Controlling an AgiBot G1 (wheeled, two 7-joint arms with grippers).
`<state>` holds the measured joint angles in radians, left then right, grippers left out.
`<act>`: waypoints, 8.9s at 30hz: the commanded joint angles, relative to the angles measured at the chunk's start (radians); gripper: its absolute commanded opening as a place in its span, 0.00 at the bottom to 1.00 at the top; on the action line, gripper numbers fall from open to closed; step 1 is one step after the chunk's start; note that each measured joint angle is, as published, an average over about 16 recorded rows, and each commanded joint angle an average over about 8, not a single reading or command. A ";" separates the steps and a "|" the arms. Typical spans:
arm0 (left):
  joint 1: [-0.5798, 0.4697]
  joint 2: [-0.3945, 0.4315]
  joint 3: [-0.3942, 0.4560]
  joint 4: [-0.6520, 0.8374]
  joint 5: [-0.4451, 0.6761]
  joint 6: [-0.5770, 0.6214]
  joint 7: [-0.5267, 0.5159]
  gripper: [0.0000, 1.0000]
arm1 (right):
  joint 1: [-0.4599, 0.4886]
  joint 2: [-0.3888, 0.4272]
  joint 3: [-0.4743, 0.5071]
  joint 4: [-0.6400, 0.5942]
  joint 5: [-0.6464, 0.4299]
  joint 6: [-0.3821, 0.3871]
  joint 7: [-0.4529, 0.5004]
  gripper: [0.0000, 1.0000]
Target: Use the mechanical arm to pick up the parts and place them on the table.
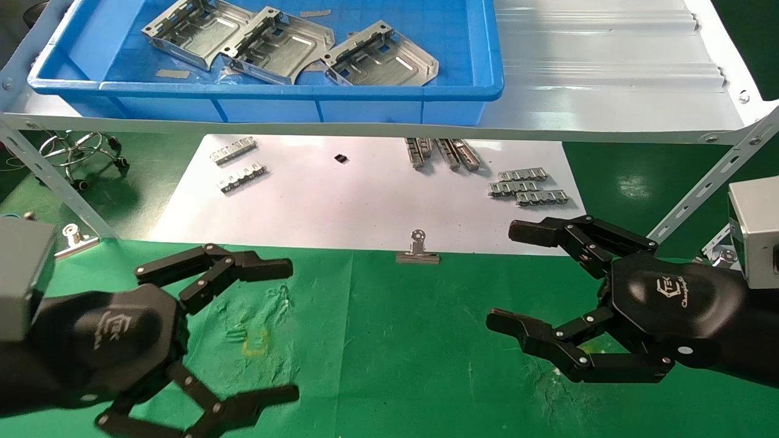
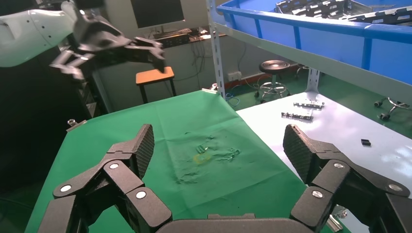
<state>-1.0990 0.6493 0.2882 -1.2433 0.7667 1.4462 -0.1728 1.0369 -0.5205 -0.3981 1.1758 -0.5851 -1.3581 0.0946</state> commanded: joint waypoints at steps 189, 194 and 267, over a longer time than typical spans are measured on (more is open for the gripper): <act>-0.614 0.312 0.741 1.037 0.385 0.021 0.934 1.00 | 0.000 0.000 0.000 0.000 0.000 0.000 0.000 0.00; -0.620 0.320 0.741 1.064 0.387 0.026 0.946 1.00 | 0.000 0.000 0.000 0.000 0.000 0.000 0.000 0.00; -0.053 -0.006 0.090 0.077 -0.012 0.066 0.069 1.00 | 0.000 0.000 0.000 0.000 0.000 0.000 0.000 1.00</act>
<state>-1.1519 0.6432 0.3783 -1.1668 0.7547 1.5126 -0.1042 1.0369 -0.5204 -0.3981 1.1758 -0.5851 -1.3581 0.0946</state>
